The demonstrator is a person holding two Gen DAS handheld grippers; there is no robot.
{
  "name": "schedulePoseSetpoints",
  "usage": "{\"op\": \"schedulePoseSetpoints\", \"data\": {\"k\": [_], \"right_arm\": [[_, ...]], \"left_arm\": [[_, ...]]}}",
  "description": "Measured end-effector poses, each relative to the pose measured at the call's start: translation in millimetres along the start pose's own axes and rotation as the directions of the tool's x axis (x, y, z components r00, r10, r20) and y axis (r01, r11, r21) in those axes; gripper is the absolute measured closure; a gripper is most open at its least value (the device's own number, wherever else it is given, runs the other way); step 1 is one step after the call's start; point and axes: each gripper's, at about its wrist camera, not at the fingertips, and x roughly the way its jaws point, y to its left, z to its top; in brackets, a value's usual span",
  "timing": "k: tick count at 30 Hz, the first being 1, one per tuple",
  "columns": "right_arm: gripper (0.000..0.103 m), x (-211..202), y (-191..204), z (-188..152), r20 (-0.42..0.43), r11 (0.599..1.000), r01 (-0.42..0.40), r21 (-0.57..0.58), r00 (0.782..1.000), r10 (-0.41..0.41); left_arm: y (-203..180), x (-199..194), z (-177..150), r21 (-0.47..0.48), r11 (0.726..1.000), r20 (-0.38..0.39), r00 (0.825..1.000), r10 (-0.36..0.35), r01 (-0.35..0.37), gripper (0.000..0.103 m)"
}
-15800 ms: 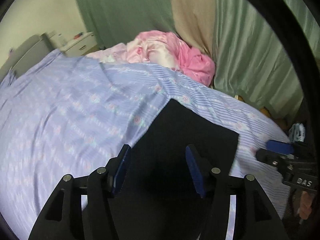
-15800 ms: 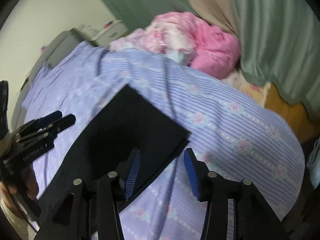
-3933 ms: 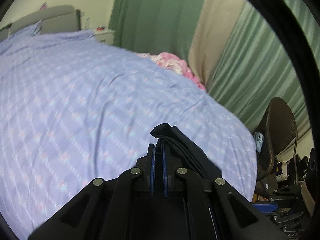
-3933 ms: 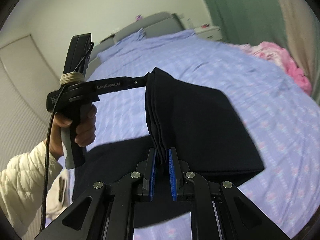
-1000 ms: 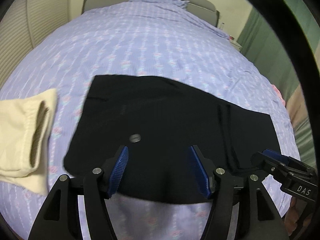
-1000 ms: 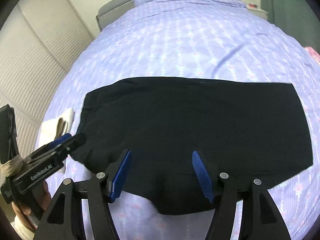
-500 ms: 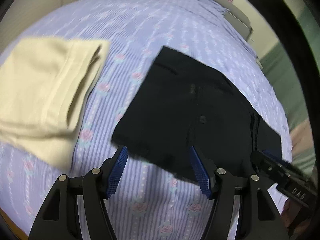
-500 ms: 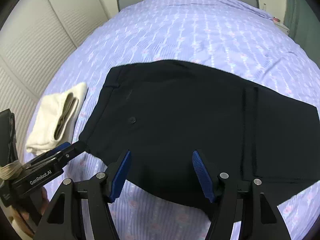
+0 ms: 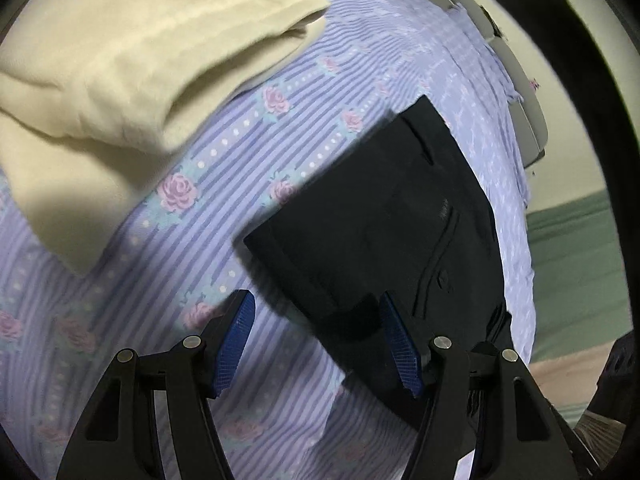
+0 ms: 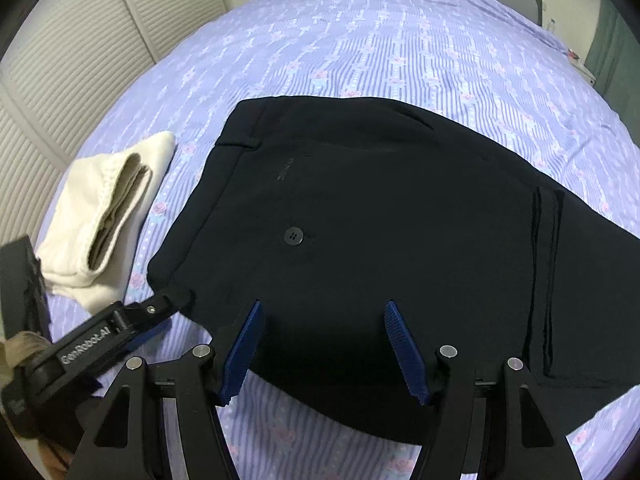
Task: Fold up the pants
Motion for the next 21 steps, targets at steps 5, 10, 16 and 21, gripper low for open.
{"op": "schedulePoseSetpoints", "data": {"k": [5,10,16,21], "right_arm": [[0.039,7.3,-0.8,5.7,-0.001,1.0,0.011,0.001,1.0,-0.011],[0.039,14.5,-5.2,9.8,-0.004,1.0,0.018,0.018,1.0,-0.018],[0.039,17.7,-12.1,13.2,-0.002,0.998,0.028,0.047,1.0,-0.028],[0.039,16.5,-16.8,13.7,0.005,0.998,0.021,0.065,1.0,-0.021]], "left_arm": [[3.9,20.4,2.8,-0.058,0.996,-0.001,0.998,-0.069,0.069,0.039],[5.0,29.2,15.8,-0.042,0.993,0.017,0.994,-0.11,0.111,0.038],[-7.3,39.7,16.4,-0.025,0.996,0.046,0.996,-0.079,0.08,0.036],[-19.8,11.4,17.8,0.014,0.996,0.077,0.993,-0.088,0.087,0.068]]}}
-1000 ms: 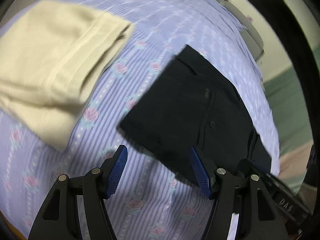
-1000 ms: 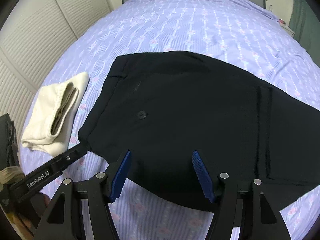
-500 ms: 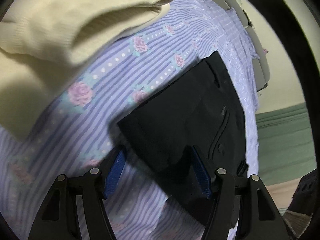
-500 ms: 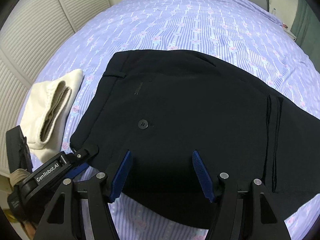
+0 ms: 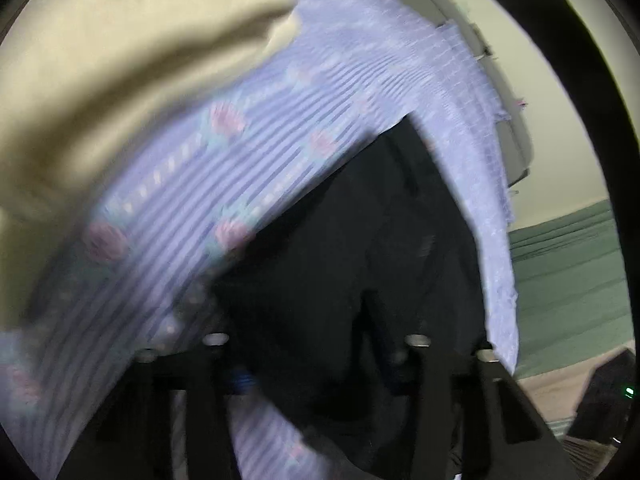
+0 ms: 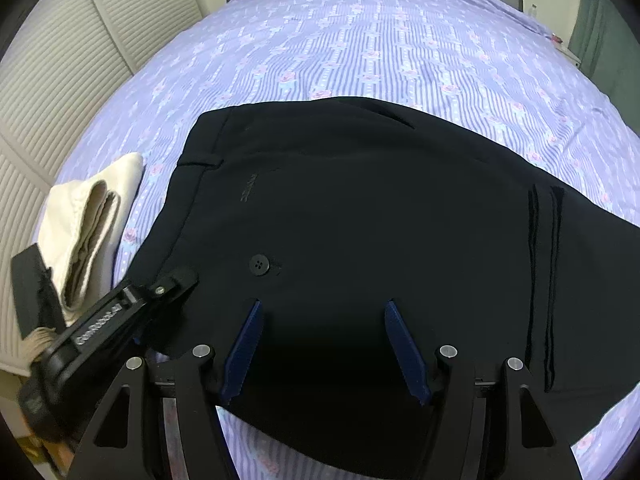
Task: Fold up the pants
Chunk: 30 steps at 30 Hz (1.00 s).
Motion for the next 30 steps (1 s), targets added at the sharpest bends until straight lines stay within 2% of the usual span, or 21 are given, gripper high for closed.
{"op": "schedulePoseSetpoints", "data": {"k": [3,6,8,13,14,16,20,24,27,30], "right_arm": [[0.039,-4.0,-4.5,0.3,0.015,1.0,0.007,0.006,1.0,-0.007],[0.039,-4.5,-7.4,-0.9,0.013,1.0,0.007,0.016,1.0,-0.007],[0.039,-7.0,-8.7,-0.8,0.017,1.0,0.008,0.025,1.0,-0.008],[0.039,-14.6,-10.1,0.2,0.039,1.0,0.009,0.029,0.999,-0.01],[0.039,-15.7,-10.3,0.1,0.042,0.999,0.008,0.032,0.999,-0.009],[0.039,-17.8,-11.5,0.0,0.046,0.999,0.001,0.034,0.999,-0.003],[0.039,-28.1,-17.8,-2.6,0.069,0.999,-0.004,0.038,0.998,0.001],[0.038,-47.4,-36.5,-2.5,0.102,0.997,-0.019,0.073,0.995,0.012],[0.039,-66.8,-57.7,-1.7,0.133,0.994,-0.022,0.104,0.991,0.008],[0.039,-87.6,-82.4,-2.7,0.164,0.99,-0.025,0.137,0.986,0.002]], "left_arm": [[-27.6,-24.3,0.0,0.132,0.991,0.055,0.998,-0.041,0.034,0.07],[-44.5,-13.5,1.0,0.24,0.971,0.07,0.997,-0.011,-0.006,0.069],[-40.3,4.4,5.9,0.222,0.974,0.045,0.998,0.04,-0.049,0.069],[-15.1,40.7,15.0,0.098,0.995,-0.047,0.999,0.013,-0.008,0.063],[-10.8,43.9,15.7,0.068,0.998,-0.059,0.998,-0.002,0.006,0.064],[-7.3,39.6,18.8,0.028,0.999,-0.075,0.997,-0.036,0.038,0.076],[-40.4,9.2,20.4,0.144,0.989,-0.017,0.999,-0.03,0.032,0.08],[-91.9,-25.6,12.9,0.29,0.957,0.075,0.997,-0.026,0.003,0.081],[-139.9,-46.5,-1.2,0.412,0.911,0.14,0.99,-0.028,-0.033,0.081],[-181.2,-55.1,-12.8,0.492,0.869,0.178,0.983,-0.039,-0.055,0.081]]}}
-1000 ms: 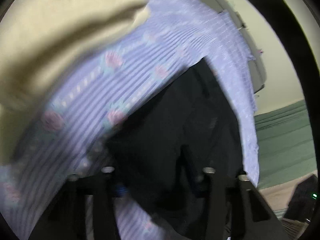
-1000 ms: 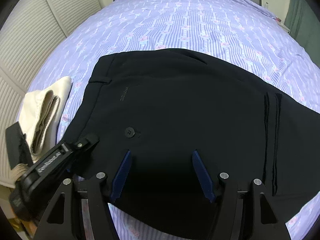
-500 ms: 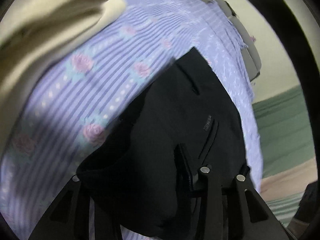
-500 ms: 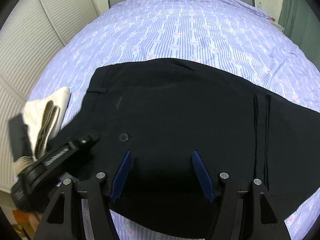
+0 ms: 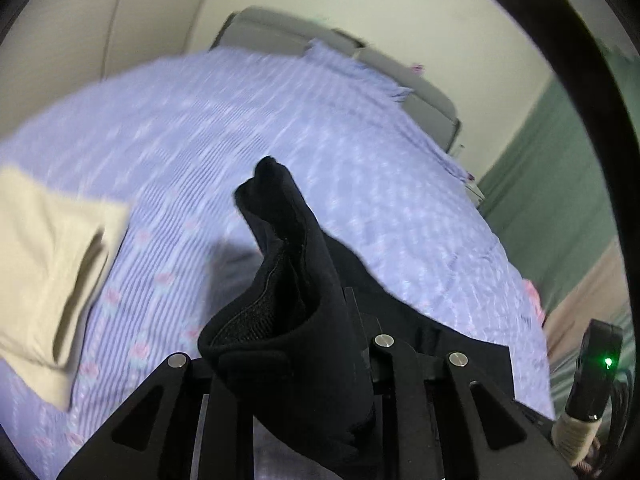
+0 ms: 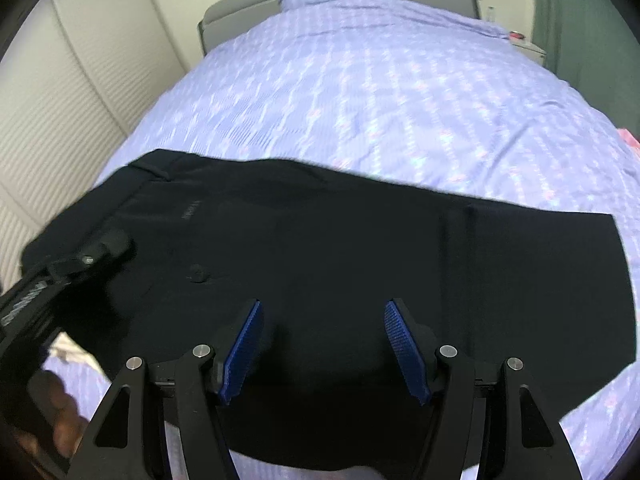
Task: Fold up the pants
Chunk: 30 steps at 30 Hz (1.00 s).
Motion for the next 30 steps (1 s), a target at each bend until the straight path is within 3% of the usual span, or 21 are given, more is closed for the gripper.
{"op": "schedulePoseSetpoints", "data": {"k": [6,15,23,26,30], "right_arm": [[0.039,-38.6,-58.1,9.6,0.063,0.998,0.023,0.052,0.998,-0.027],[0.038,-83.3,-169.0,11.2,0.104,0.986,0.05,0.158,0.992,-0.067],[0.039,-103.5,-281.4,6.3,0.094,0.962,0.123,0.244,0.984,-0.149],[0.039,-104.3,-318.0,-0.9,0.078,0.952,0.147,0.267,0.982,-0.173],[0.039,-92.0,-352.1,-17.5,0.011,0.946,0.191,0.261,0.98,-0.201]], "left_arm": [[-82.1,-15.2,9.3,0.167,0.986,0.062,0.998,-0.034,0.023,0.082],[-216.9,-21.9,-4.0,0.346,0.931,0.078,0.986,-0.149,0.113,0.083],[-326.5,35.2,-66.2,0.451,0.866,-0.075,0.977,-0.202,0.213,0.083],[-350.8,66.2,-99.9,0.457,0.853,-0.187,0.965,-0.186,0.253,0.083],[-366.1,114.1,-149.0,0.463,0.848,-0.318,0.942,-0.111,0.256,0.083]]}}
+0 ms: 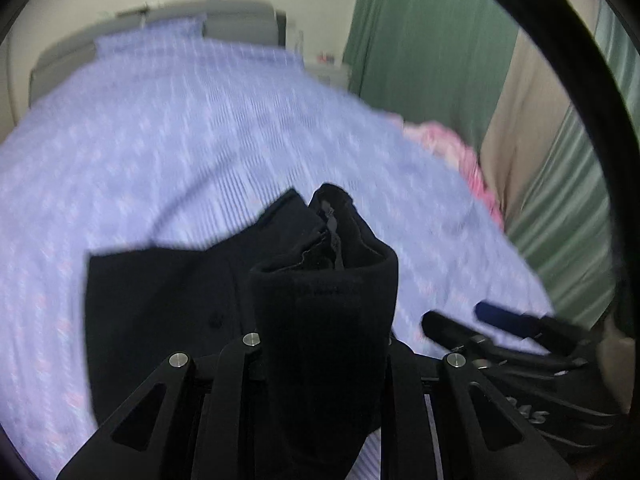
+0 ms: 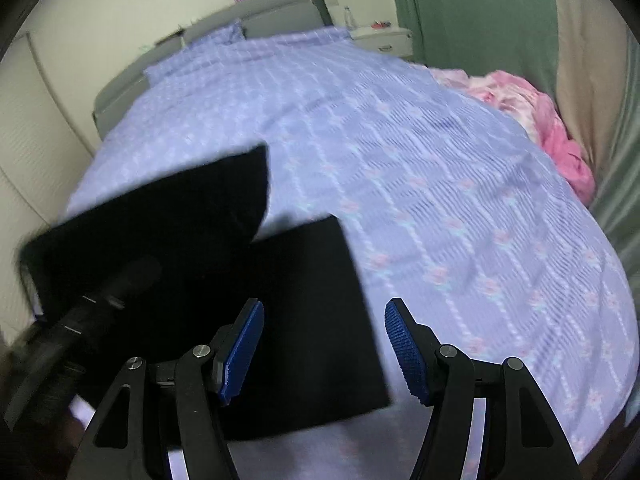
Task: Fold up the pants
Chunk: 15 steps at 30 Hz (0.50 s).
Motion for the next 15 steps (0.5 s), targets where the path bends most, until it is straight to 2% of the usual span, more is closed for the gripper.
{"op": "schedulePoseSetpoints", "data": {"k": [2,5,8,9,10,12,13,15], "right_arm": [[0.039,11.3,-11.5,-6.1,-0.035,1.0,0.02,-0.008,0.999,-0.021],[0.039,19.6,-28.8,-16.4,-0.072,1.0,0.025,0.003,0.997,-0.024],[0.039,25.6,-41.8,-22.1,-0.096,1.0,0.028,0.014,0.995,-0.027],[0.039,26.8,-44.3,-23.9,-0.104,0.999,0.031,0.013,0.994,-0.03],[0.039,28.1,-47.4,-25.0,-0.111,0.999,0.036,0.008,0.993,-0.035],[0.039,28.3,-53.6,-26.9,-0.118,0.999,0.047,-0.002,0.992,-0.047],[0.039,28.2,-57.3,-26.6,-0.12,0.998,0.057,-0.007,0.991,-0.058],[0.039,27.0,-64.2,-25.2,-0.118,0.997,0.076,-0.013,0.99,-0.077]], "left_arm": [[-9.7,17.0,-6.5,-0.001,1.0,-0.052,0.999,-0.012,0.012,0.083],[-30.6,24.4,-11.8,0.038,0.999,-0.076,0.997,0.026,-0.023,0.08],[-34.8,28.5,-14.6,0.021,0.999,-0.111,0.993,0.036,-0.034,0.07],[-34.8,29.9,-15.4,0.008,0.999,-0.134,0.99,0.04,-0.039,0.056],[-31.5,29.6,-19.4,-0.006,0.999,-0.15,0.988,0.045,-0.046,0.048],[-29.3,26.6,-20.6,-0.043,0.998,-0.166,0.985,0.043,-0.051,0.042],[-27.1,24.4,-20.3,-0.054,0.997,-0.169,0.985,0.039,-0.048,0.031],[-27.3,17.3,-23.9,-0.068,0.997,-0.162,0.986,0.036,-0.047,0.026]]}}
